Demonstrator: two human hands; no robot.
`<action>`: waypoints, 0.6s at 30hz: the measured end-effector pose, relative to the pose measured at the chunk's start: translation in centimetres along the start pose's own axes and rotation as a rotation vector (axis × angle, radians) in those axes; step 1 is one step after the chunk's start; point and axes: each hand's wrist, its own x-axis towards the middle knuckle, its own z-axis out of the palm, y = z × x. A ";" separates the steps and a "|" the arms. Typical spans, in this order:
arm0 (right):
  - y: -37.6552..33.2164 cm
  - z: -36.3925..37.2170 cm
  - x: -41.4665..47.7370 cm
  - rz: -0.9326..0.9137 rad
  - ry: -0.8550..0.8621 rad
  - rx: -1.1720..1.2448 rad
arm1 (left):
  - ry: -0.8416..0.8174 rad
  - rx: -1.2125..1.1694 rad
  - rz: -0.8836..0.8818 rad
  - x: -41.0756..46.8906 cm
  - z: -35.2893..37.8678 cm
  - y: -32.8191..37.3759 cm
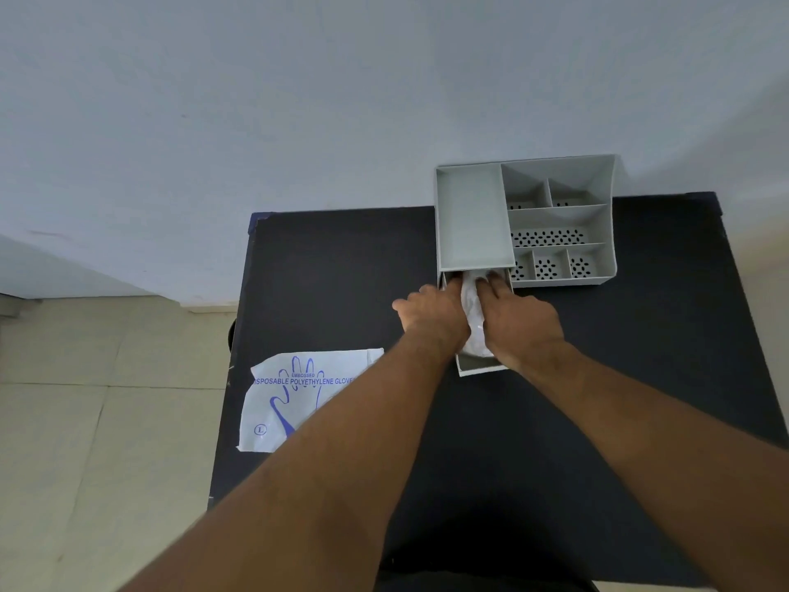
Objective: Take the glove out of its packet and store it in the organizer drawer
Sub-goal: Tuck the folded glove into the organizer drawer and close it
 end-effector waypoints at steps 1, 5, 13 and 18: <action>-0.2 0.4 0.5 0.020 -0.026 -0.020 | -0.001 0.013 0.005 0.0 -0.1 0.0; -1.3 -0.2 1.2 0.057 -0.109 -0.024 | 0.033 0.042 0.026 -0.3 -0.6 -0.2; -0.6 -0.1 -1.4 0.063 0.068 0.061 | 0.293 -0.271 0.046 -2.7 0.5 -0.7; -0.6 0.5 -2.3 0.067 0.049 0.091 | 0.273 -0.473 -0.023 -3.3 1.2 -1.0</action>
